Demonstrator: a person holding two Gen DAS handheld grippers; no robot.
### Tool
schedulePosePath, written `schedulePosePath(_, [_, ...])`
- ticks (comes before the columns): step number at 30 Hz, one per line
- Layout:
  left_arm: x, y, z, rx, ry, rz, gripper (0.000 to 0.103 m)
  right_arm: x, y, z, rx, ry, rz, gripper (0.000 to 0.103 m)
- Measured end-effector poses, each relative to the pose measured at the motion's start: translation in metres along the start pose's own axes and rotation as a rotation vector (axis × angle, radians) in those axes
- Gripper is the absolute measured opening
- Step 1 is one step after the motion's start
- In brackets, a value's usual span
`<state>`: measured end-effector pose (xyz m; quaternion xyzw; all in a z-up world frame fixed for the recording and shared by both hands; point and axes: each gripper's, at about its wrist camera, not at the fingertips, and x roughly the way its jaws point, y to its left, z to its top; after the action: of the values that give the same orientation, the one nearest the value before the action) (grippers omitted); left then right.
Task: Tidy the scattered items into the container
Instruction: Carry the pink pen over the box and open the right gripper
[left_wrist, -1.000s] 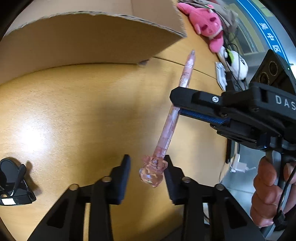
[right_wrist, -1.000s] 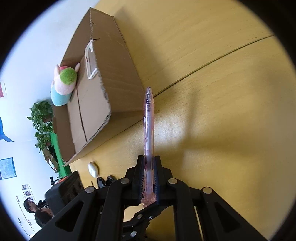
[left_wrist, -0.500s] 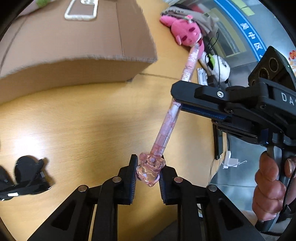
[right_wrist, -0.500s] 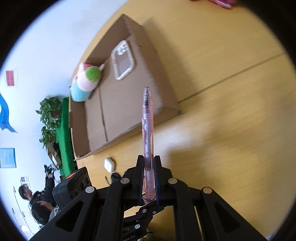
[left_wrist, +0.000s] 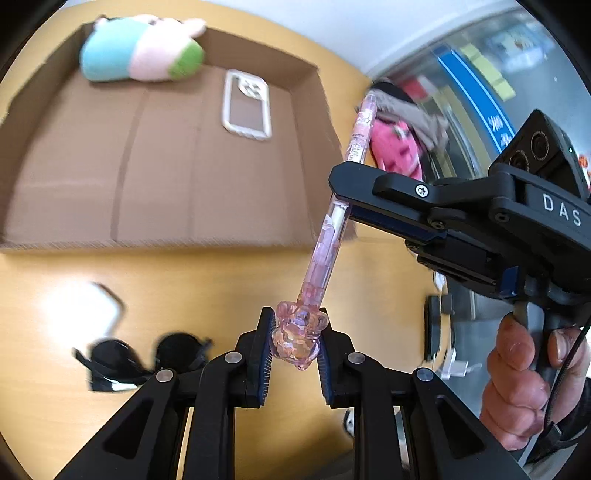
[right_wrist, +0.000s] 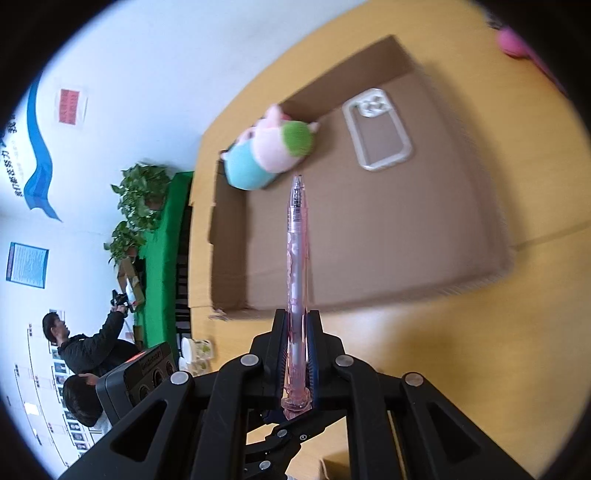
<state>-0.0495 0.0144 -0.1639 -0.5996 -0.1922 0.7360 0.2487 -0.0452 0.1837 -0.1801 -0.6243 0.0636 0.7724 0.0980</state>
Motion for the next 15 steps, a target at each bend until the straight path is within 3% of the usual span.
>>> schedulePosePath(4, [-0.013,0.018,0.029,-0.013,-0.017,0.011,0.021,0.023,0.029,0.021,-0.057,-0.016,-0.011,0.009])
schedulePosePath(9, [-0.019,0.043,0.064,-0.034,0.009,-0.002,0.021,0.049,0.042,0.053,-0.037,-0.018,-0.024,0.009])
schedulePosePath(15, [0.003,0.065,0.106,-0.089,0.065,-0.039,0.021,0.076,0.042,0.094,-0.034,0.001,-0.096,0.009])
